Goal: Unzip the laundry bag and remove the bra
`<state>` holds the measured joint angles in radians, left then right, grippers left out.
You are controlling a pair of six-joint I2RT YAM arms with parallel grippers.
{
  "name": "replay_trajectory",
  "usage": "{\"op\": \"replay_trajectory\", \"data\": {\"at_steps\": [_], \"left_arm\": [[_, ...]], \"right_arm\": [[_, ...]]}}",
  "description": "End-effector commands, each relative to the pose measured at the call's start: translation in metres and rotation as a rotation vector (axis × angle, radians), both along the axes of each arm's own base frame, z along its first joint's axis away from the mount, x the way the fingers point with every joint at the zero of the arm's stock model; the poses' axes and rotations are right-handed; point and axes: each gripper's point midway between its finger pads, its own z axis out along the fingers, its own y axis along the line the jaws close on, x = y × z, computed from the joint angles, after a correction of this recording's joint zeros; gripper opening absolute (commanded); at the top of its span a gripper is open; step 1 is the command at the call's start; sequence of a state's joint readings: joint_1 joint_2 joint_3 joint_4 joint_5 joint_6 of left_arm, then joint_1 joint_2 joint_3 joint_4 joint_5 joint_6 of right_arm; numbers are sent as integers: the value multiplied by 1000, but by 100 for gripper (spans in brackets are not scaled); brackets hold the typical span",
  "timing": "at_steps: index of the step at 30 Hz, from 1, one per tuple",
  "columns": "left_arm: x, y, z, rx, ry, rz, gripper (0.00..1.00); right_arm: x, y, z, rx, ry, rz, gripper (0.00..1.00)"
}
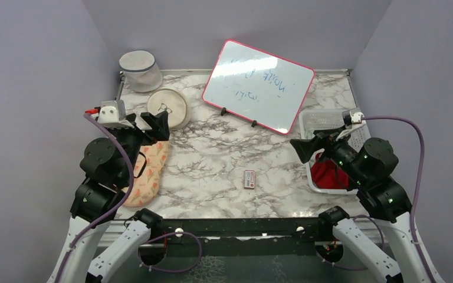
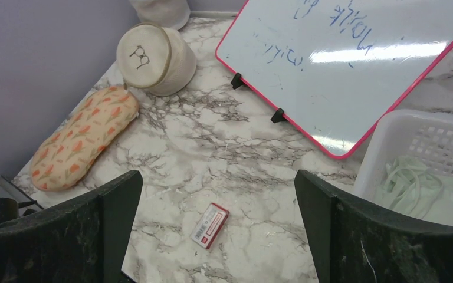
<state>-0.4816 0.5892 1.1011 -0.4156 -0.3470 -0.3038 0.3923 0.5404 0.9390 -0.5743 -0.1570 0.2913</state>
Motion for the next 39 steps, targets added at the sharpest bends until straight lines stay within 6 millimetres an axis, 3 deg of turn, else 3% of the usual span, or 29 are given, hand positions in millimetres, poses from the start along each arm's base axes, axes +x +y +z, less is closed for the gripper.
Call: {"op": "replay_trajectory", "data": {"at_steps": [1,14,18,21,28,33,36,39], "left_arm": [[4,-7,-36,8,124,-44,99],[8,-11,-126,24,454,-85,99],[7,-21,-164,52,614,-143,99],[6,-18,-194,67,739,-118,99],[7,27,-243,41,918,245,99],[6,72,-255,-7,901,556,99],[4,87,-263,-82,890,650,99],[3,88,-274,-171,892,666,99]], "right_arm": [[11,-3,10,24,-14,-64,100],[23,10,3,12,58,-64,100],[18,22,2,10,54,12,100],[15,29,2,21,47,56,100],[12,38,1,38,52,102,100],[7,43,-2,55,63,135,100],[5,46,-4,62,71,155,100],[3,46,-3,67,73,161,99]]}}
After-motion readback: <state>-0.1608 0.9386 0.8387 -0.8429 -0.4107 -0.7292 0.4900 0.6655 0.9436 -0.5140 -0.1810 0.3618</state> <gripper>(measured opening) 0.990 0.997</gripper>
